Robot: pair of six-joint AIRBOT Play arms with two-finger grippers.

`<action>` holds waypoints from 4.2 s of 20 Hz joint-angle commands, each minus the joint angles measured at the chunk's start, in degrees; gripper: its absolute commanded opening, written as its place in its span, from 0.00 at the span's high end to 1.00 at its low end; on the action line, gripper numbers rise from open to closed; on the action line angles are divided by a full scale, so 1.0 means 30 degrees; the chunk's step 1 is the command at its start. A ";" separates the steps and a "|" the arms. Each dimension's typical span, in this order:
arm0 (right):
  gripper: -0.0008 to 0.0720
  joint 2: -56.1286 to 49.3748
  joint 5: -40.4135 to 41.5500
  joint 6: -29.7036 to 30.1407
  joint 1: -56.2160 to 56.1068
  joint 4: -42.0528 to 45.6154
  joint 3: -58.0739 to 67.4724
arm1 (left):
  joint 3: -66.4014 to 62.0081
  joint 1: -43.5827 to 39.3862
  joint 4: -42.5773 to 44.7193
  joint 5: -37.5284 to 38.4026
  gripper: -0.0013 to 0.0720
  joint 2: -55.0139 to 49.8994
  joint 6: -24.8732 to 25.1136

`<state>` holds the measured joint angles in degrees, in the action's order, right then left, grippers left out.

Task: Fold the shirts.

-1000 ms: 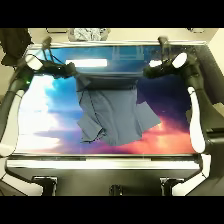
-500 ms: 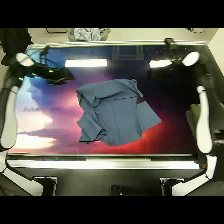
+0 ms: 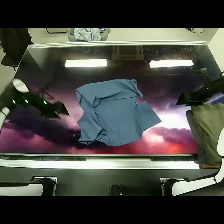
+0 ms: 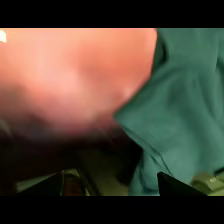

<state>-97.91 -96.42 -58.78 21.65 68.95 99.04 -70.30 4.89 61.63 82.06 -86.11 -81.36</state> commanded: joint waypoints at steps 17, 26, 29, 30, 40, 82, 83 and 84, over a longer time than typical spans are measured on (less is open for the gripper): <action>0.01 -0.0080 0.4590 0.0823 -0.1683 -0.2907 -0.8036 | 0.7548 -0.4911 -0.3191 -0.6885 0.94 0.1668 0.0991; 0.44 -0.0663 0.7417 -0.0699 -0.3483 -0.3118 -0.8859 | 0.7548 -0.4911 -0.3191 -0.6878 0.94 0.1676 0.0998; 0.93 -0.0663 0.7628 -0.1129 -0.3490 -0.3111 -0.8852 | 0.7548 -0.4911 -0.3198 -0.6870 0.94 0.1683 0.0998; 0.94 -0.0656 0.7519 -0.0947 -0.3490 -0.3111 -0.8852 | 0.7548 -0.4911 -0.3191 -0.6878 0.94 0.1741 0.0998; 0.94 0.1858 0.3293 0.0889 -0.5180 -0.2739 -0.9398 | 0.4685 -0.1217 -0.1166 -0.6186 0.94 0.2776 0.1362; 0.06 0.6266 0.9100 0.1479 -0.0408 -0.6120 -1.0622 | 1.1635 -0.1858 -0.5348 -0.8641 0.03 0.5253 -0.1275; 0.06 0.6266 0.9114 0.1479 -0.0423 -0.6084 -1.0630 | 1.1642 -0.2098 -0.5348 -0.9005 0.10 0.5231 -0.1574; 0.06 0.6266 0.9158 0.1479 -0.0423 -0.6098 -1.0637 | 1.1642 -0.2375 -0.5355 -0.9413 0.10 0.5166 -0.1931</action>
<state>-79.02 -67.90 -54.61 20.29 50.22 67.18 -36.38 0.64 46.00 58.54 -70.52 -83.90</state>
